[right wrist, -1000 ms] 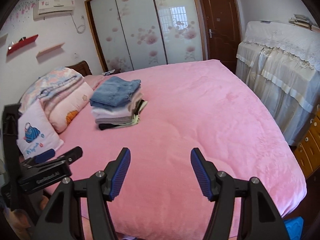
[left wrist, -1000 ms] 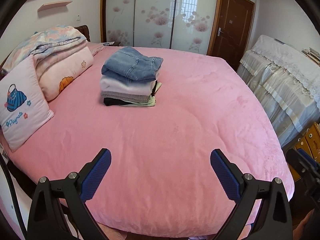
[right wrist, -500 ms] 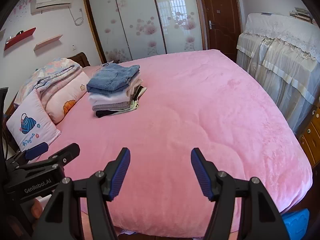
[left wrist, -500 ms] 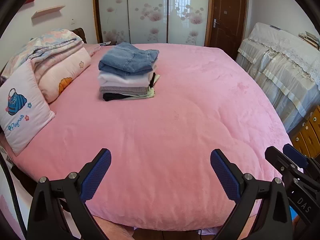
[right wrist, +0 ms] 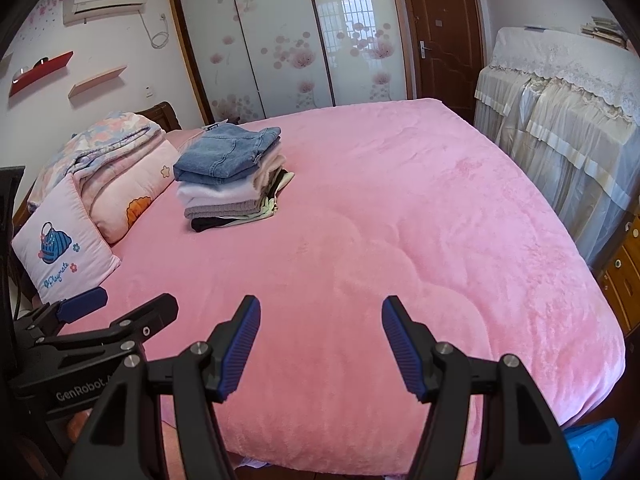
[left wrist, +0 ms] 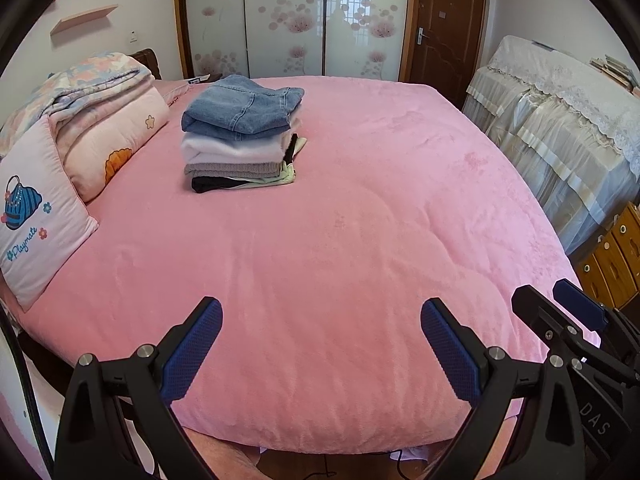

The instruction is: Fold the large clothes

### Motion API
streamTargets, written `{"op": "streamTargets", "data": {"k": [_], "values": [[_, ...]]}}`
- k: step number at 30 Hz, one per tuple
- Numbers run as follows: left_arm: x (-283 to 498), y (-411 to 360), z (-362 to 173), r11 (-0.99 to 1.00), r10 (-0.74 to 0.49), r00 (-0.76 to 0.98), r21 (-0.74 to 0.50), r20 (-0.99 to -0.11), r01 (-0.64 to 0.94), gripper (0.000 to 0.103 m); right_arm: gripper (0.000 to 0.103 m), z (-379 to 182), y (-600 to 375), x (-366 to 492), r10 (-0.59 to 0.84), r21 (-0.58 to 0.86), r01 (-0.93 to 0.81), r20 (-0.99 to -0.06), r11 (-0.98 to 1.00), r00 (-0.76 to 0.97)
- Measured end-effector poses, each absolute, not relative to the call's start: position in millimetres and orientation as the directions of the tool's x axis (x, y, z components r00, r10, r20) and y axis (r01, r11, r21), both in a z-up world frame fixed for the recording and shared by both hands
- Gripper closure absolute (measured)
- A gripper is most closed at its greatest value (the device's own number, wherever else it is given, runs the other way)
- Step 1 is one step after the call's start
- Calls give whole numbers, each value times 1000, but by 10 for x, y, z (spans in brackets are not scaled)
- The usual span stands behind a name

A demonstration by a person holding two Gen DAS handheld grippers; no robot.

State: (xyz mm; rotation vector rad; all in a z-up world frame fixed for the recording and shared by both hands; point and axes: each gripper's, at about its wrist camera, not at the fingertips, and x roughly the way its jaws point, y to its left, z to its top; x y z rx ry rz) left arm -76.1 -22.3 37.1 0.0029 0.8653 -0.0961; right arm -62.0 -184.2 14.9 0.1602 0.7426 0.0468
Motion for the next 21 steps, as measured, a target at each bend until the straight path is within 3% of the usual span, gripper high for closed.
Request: {"op": "streamTargets", "data": {"k": [21], "values": [[-751, -226, 343, 996, -69, 633, -21, -771, 83, 4, 39, 118, -1867, -613, 80, 139, 19, -672, 990, 736]]}}
